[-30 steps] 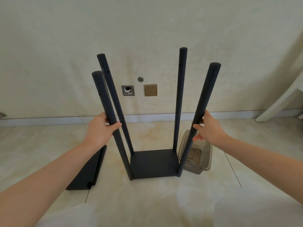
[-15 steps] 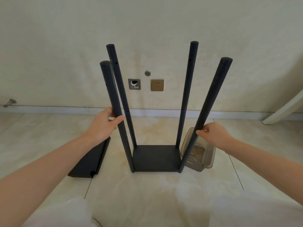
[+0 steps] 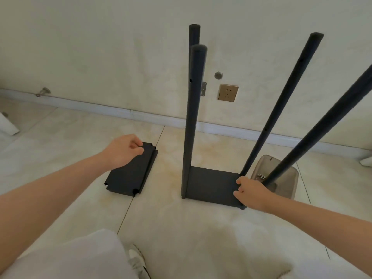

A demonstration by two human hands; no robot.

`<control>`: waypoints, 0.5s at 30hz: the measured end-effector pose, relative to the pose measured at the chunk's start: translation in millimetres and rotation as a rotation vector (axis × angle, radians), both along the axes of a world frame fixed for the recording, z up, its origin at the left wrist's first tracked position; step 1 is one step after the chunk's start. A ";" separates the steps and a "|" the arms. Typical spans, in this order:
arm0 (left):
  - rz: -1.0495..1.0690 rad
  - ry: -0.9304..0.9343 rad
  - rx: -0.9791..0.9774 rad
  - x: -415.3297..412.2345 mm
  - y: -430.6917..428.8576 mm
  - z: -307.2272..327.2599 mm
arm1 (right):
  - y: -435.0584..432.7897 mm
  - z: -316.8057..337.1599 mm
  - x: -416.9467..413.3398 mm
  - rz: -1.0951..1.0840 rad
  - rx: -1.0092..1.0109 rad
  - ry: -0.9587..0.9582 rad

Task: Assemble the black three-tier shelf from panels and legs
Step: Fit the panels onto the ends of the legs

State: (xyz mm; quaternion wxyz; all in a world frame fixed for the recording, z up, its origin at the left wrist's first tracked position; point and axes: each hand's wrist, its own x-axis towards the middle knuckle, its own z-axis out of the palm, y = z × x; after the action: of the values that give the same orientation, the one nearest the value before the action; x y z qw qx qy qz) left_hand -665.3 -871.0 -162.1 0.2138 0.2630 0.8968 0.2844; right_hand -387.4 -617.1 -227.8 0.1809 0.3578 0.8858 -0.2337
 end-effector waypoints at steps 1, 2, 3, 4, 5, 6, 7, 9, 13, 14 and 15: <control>0.010 -0.002 -0.015 -5.6 -7.1 -8.7 | -7.8 -8.0 -12.5 0.027 -0.014 -0.016; 0.015 0.001 -0.035 -11.3 -14.9 -18.8 | -15.6 -16.6 -25.8 0.048 -0.023 -0.028; 0.017 0.005 -0.060 -17.2 -22.4 -30.2 | -23.2 -25.8 -38.5 0.052 -0.036 -0.027; 0.019 0.008 -0.085 -23.5 -30.3 -42.6 | -30.6 -35.5 -51.0 0.050 -0.056 -0.018; 0.027 0.005 -0.107 -29.9 -37.9 -55.9 | -38.1 -45.5 -63.0 0.051 -0.077 -0.016; 0.040 0.000 -0.125 -36.1 -45.2 -69.6 | -45.5 -55.3 -74.1 0.068 -0.096 -0.023; 0.053 -0.009 -0.142 -42.0 -52.1 -84.0 | -53.1 -64.3 -84.2 0.090 -0.112 -0.035; 0.080 -0.041 -0.169 -52.2 -65.2 -113.7 | -68.0 -81.2 -103.5 0.127 -0.135 -0.044; 0.185 -0.117 -0.225 -64.2 -91.3 -173.1 | -96.5 -109.6 -142.0 0.156 -0.190 -0.064; 0.210 -0.129 -0.240 -67.0 -95.8 -187.2 | -101.7 -117.2 -151.0 0.154 -0.217 -0.072; 0.241 -0.138 -0.244 -70.1 -99.1 -200.2 | -105.8 -123.3 -160.4 0.155 -0.241 -0.084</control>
State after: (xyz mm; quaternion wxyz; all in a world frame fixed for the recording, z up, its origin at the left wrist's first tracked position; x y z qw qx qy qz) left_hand -735.4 -970.1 -362.3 0.2698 0.1057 0.9328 0.2142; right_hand -547.8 -722.9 -351.2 0.2769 0.2735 0.8680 -0.3085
